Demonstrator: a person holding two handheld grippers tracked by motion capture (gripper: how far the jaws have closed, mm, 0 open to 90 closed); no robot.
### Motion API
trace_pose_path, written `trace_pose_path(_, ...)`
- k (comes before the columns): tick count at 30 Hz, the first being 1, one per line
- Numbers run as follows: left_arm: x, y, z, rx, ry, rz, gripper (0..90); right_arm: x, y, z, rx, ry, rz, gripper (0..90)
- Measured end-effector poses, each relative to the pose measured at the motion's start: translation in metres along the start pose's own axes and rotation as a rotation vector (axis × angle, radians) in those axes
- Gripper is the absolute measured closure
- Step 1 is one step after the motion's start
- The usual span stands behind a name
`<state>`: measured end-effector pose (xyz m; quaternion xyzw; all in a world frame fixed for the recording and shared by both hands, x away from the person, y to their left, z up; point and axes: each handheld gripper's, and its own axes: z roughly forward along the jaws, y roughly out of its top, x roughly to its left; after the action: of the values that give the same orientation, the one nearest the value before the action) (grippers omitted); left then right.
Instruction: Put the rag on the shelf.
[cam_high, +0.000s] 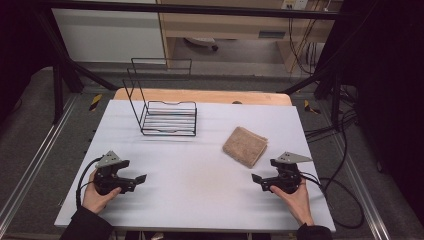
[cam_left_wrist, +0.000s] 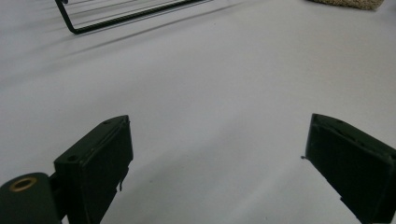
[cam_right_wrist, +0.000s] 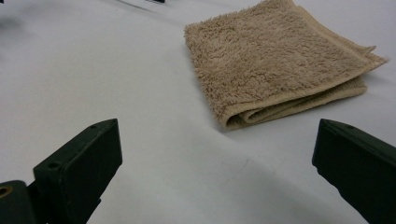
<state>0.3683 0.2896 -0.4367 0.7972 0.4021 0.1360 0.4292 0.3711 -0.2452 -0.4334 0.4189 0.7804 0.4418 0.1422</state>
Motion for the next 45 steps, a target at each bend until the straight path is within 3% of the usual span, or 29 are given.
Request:
trace_pose_path(7,0.0,0.0,0.0,0.001,0.003,0.0,7.0,0.008,0.013,0.014,0.009,-0.031,0.011,2.6)
trace_pose_path(11,0.0,-0.001,0.001,0.001,0.004,-0.004,7.1,0.013,0.023,0.022,0.014,-0.026,-0.006,5.1)
trace_pose_path(17,0.0,0.0,0.0,0.002,0.005,-0.001,7.1,0.019,0.038,0.033,0.001,-0.011,-0.014,12.6)
trace_pose_path(24,0.001,0.0,0.0,-0.002,0.008,-0.003,7.1,0.023,0.06,0.06,0.038,-0.022,-0.041,24.1)
trace_pose_path(31,0.001,-0.001,0.0,0.001,0.006,-0.002,7.1,0.026,0.07,0.082,0.07,-0.021,-0.059,30.7)
trace_pose_path(35,0.0,0.0,0.0,-0.003,0.005,-0.005,7.0,0.028,0.075,0.097,0.097,-0.031,-0.087,41.0)
trace_pose_path(36,0.001,0.0,0.0,-0.003,0.006,-0.002,7.1,0.029,0.078,0.103,0.112,-0.038,-0.106,48.0)
trace_pose_path(37,0.001,0.0,0.0,-0.004,0.005,-0.003,7.1,0.029,0.078,0.103,0.112,-0.038,-0.106,48.0)
trace_pose_path(38,0.001,0.0,0.0,-0.003,0.005,-0.003,7.1,0.03,0.079,0.11,0.12,-0.042,-0.123,53.8)
trace_pose_path(45,0.001,-0.001,-0.001,-0.004,0.004,-0.004,7.3,0.026,0.077,0.121,0.148,-0.055,-0.133,68.2)
